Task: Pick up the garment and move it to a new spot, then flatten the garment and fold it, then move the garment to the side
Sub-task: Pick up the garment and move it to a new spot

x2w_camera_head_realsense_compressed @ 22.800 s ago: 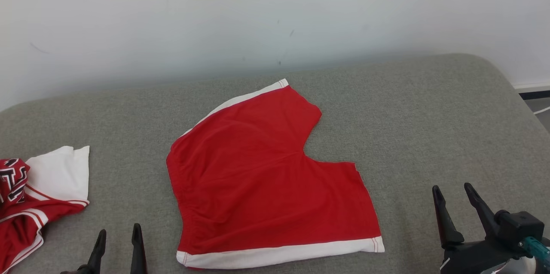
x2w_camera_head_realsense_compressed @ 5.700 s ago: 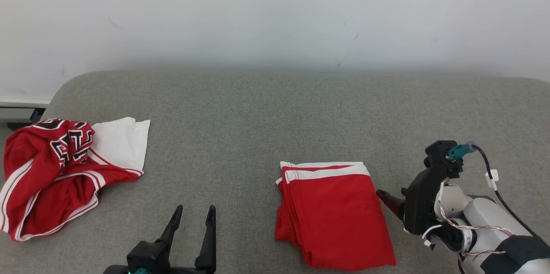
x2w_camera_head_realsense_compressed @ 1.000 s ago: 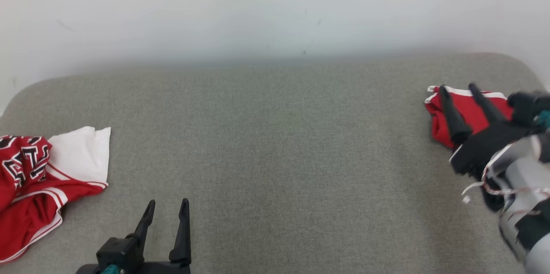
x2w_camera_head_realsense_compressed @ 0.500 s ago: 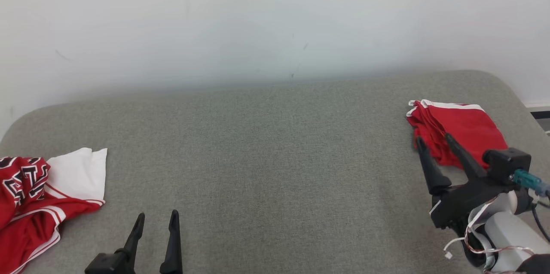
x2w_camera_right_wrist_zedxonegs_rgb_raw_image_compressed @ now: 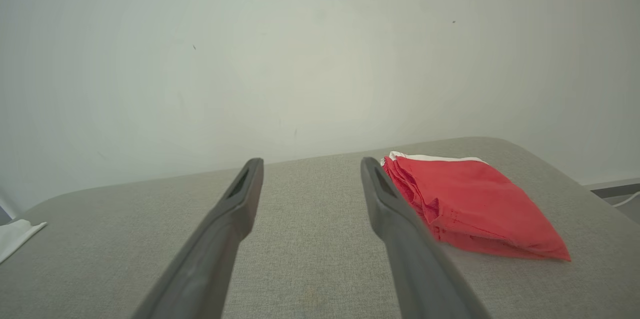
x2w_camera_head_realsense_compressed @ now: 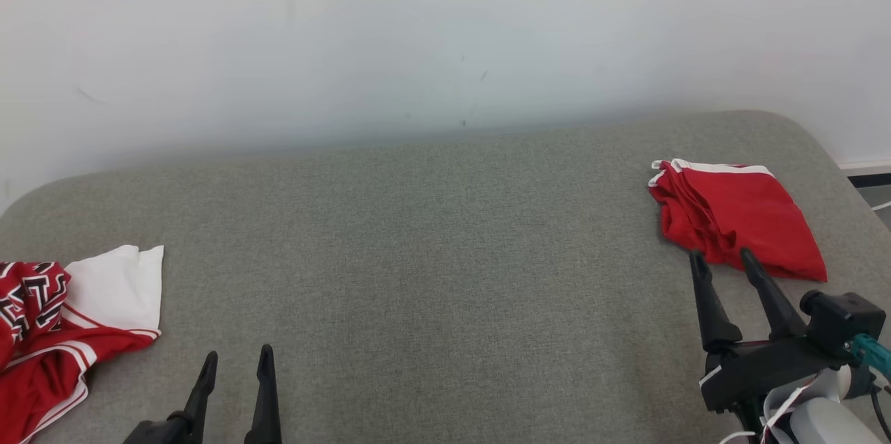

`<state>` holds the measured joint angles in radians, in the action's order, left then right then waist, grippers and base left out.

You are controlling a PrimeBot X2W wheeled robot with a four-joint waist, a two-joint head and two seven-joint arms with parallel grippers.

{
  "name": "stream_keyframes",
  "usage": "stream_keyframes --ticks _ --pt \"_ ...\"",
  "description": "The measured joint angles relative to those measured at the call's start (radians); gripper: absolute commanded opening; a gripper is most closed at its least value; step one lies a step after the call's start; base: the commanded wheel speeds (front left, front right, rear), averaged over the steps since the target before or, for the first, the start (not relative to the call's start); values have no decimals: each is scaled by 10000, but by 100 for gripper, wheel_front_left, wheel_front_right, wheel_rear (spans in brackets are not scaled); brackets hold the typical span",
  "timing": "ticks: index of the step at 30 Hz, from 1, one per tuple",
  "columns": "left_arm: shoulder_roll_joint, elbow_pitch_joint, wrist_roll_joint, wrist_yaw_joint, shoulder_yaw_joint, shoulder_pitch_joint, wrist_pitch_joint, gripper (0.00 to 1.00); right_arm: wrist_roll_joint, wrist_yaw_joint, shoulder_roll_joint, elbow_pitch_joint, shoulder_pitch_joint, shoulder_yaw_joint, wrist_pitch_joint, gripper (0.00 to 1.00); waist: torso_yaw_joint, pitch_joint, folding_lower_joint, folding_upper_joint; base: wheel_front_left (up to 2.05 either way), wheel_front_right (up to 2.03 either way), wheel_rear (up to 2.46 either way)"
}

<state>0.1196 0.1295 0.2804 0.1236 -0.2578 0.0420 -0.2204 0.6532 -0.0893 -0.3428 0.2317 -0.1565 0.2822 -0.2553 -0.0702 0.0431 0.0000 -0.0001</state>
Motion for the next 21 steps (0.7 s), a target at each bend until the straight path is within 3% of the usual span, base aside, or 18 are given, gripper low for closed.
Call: stream_keyframes --ticks 9,21 --pt "-17 -109 -61 4 205 17 0 100 -483 -4 56 -936 688 -437 0 100 -37 -69 0 0 0 0 0" --pt "-222 -470 -349 6 345 369 130 100 -872 -121 46 -1149 1411 -972 0 100 18 -77 0 0 0 0 0"
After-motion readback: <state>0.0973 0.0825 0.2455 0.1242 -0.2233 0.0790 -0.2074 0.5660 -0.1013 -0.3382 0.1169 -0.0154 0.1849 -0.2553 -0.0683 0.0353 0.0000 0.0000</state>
